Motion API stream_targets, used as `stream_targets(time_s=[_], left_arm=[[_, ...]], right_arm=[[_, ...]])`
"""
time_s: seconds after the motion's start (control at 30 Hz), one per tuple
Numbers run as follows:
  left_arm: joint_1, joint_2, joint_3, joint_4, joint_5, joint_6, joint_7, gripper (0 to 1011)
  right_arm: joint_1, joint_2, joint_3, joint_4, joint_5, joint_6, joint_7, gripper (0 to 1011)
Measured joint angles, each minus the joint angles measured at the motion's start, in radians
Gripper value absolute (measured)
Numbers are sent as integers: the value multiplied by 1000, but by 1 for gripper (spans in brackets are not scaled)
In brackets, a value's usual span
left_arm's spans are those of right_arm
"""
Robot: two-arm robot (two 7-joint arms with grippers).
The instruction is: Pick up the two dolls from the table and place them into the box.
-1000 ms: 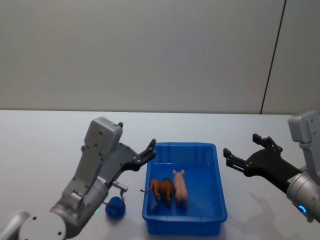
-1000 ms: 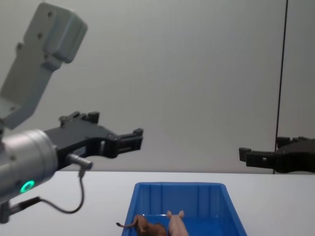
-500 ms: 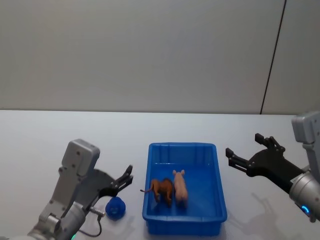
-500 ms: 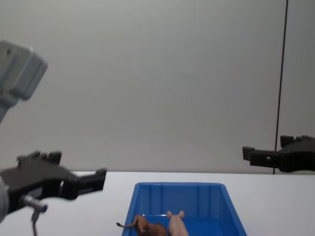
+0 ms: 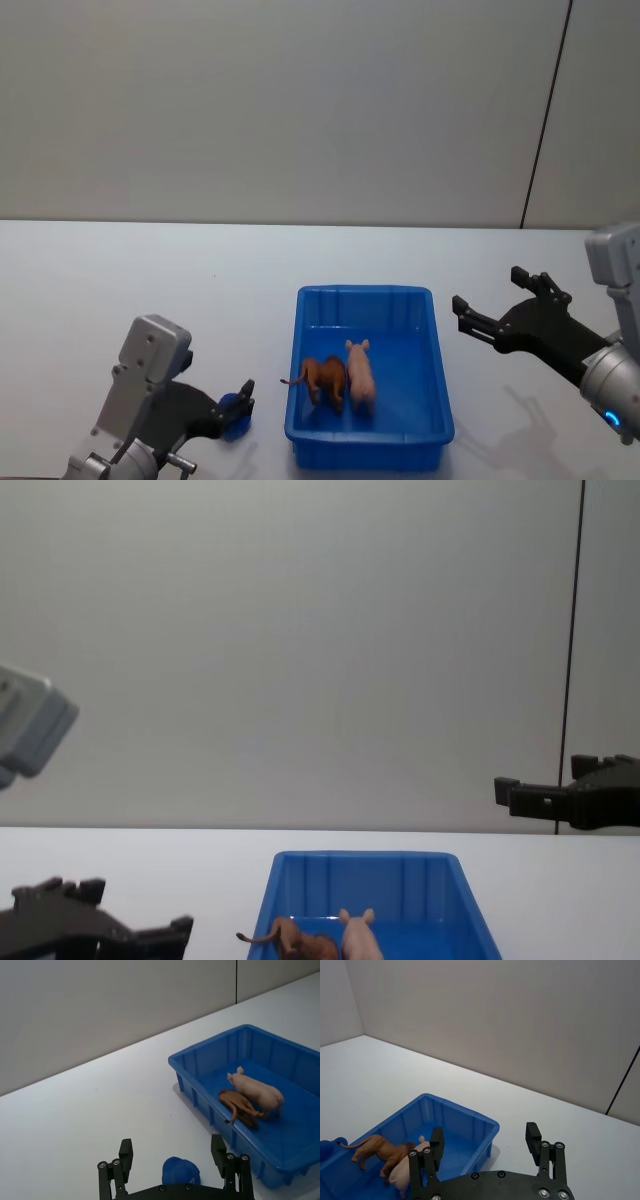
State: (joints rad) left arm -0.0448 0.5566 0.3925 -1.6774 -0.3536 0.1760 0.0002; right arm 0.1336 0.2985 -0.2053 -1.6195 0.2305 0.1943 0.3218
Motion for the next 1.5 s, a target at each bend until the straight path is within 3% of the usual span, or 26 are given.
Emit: stream_targets(time_s=[0.43, 0.97, 1.27, 1.37, 1.5], left_arm=[[-50, -30, 0, 122, 35, 39, -126, 1000], [-109, -70, 6, 248, 82, 44, -215, 1000], [-129, -84, 7, 292, 103, 40, -237, 806], [-134, -87, 8, 300, 108, 39, -243, 670], [-139, -91, 8, 308, 113, 38, -251, 575]], right_arm=[[-1, 1, 1, 0, 0, -1, 0, 1001], [-1, 1, 0, 0, 0, -1, 0, 1001], [-1, 1, 0, 0, 0, -1, 0, 1001], [-1, 1, 0, 0, 0, -1, 0, 1001], [-1, 1, 0, 0, 0, -1, 0, 1001]])
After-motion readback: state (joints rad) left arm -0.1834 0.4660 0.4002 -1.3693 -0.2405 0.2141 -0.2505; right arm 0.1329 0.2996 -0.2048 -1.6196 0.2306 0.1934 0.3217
